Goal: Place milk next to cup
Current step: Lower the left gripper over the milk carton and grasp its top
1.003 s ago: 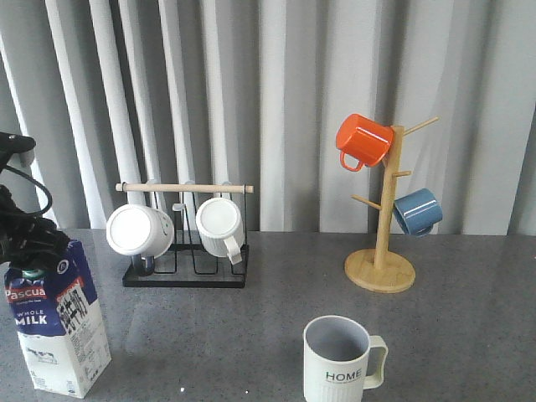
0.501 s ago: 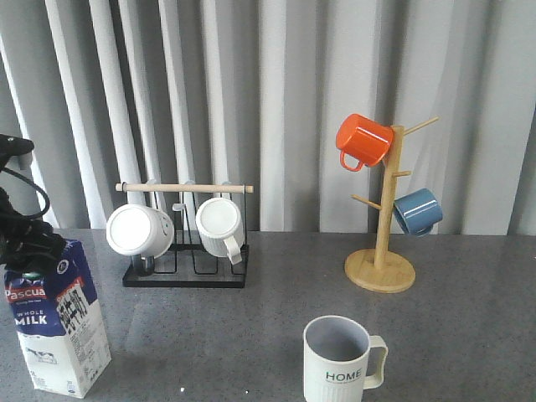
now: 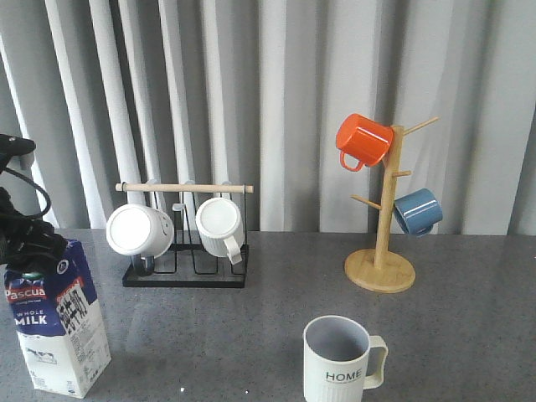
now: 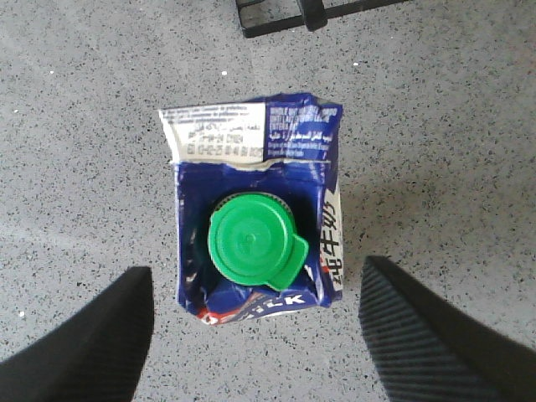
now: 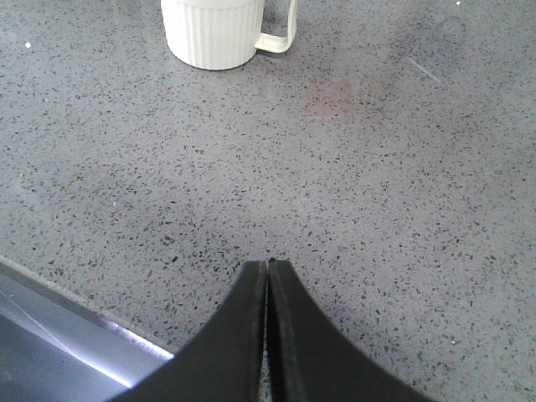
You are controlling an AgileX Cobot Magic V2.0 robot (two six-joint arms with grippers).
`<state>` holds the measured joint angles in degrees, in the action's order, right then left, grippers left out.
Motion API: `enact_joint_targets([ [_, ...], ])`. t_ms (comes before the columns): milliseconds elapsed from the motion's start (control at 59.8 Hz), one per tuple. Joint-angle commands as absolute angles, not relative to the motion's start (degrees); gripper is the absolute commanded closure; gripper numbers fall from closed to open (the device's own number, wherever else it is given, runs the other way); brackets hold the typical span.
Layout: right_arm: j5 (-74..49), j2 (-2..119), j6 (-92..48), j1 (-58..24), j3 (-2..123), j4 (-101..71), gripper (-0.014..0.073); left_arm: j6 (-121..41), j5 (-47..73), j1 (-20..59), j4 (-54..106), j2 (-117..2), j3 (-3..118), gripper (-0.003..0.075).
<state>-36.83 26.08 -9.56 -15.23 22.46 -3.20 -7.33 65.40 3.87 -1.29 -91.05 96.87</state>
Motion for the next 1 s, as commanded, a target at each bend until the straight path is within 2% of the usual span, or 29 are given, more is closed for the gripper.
enact_joint_targets([
  [0, -33.64, 26.22, -9.58, -15.2, 23.87, -3.36, 0.0601, -7.28, 62.4, 3.88, -0.81, -88.83, 98.67, 0.0212],
  [719, -34.08, 26.22, -8.36, -15.2, 23.87, -3.14, 0.06, -7.28, 62.53, 3.88, -0.89, -93.85, 98.67, 0.0227],
  [835, -34.02, 26.22, -8.35, -15.2, 23.87, -3.14, 0.06, -7.28, 62.59, 3.88, -0.94, -93.87, 98.67, 0.0293],
  [919, -34.02, 26.22, -8.35, -15.2, 23.87, -3.14, 0.06, -7.28, 62.54, 3.88, -1.39, -93.87, 98.67, 0.0372],
  [986, -34.02, 26.22, -8.35, -15.2, 23.87, -3.14, 0.06, -7.28, 62.36, 3.88, -2.11, -93.87, 98.67, 0.0465],
])
